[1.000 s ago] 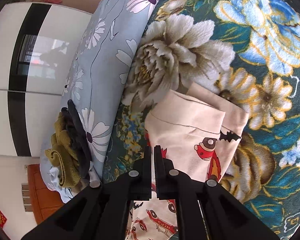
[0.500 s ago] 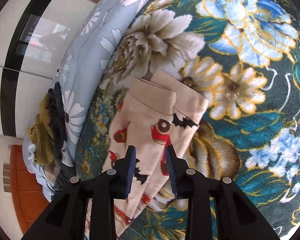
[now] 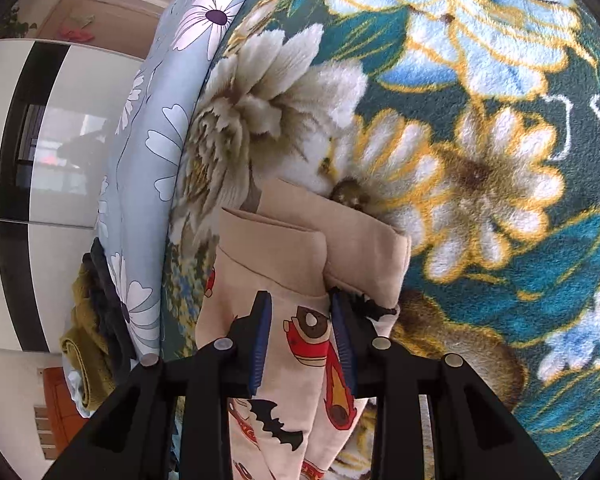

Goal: Fold clothes

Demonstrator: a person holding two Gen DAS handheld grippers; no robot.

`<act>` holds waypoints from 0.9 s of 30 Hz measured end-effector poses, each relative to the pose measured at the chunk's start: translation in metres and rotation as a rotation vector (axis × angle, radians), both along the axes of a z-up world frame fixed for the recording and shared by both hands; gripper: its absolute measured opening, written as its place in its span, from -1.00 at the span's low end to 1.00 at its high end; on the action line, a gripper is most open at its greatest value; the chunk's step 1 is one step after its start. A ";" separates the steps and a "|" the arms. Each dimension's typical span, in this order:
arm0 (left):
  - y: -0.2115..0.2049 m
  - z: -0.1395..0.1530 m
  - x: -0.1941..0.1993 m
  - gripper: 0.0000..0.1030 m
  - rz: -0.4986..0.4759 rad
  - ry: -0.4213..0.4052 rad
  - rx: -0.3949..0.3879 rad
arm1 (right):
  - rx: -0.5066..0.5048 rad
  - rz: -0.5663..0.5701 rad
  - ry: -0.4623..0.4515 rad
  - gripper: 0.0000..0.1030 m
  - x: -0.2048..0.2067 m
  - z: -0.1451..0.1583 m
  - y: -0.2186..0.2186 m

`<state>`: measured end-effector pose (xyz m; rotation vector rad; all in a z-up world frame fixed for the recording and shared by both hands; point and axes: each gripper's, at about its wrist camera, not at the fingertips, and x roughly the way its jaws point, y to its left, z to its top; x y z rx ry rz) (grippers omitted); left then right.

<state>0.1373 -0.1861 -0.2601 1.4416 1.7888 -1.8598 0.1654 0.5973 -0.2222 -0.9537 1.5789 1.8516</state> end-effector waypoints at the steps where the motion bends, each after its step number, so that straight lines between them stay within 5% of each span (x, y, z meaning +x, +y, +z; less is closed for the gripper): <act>1: -0.001 -0.001 0.002 0.08 0.001 0.004 0.005 | 0.009 0.010 -0.023 -0.88 -0.002 0.001 -0.001; 8: 0.004 0.002 -0.006 0.21 -0.022 0.008 -0.033 | 0.222 0.144 0.018 -0.88 0.013 0.048 -0.003; 13: 0.014 0.008 -0.013 0.25 -0.071 0.012 -0.089 | 0.171 0.142 -0.061 -0.88 0.023 0.023 0.004; 21: 0.014 0.005 -0.011 0.25 -0.050 0.016 -0.067 | 0.228 0.146 -0.139 -0.88 0.021 0.021 0.000; 27: 0.021 0.010 -0.017 0.27 -0.075 0.043 -0.110 | 0.190 0.111 -0.063 -0.81 0.045 0.026 0.006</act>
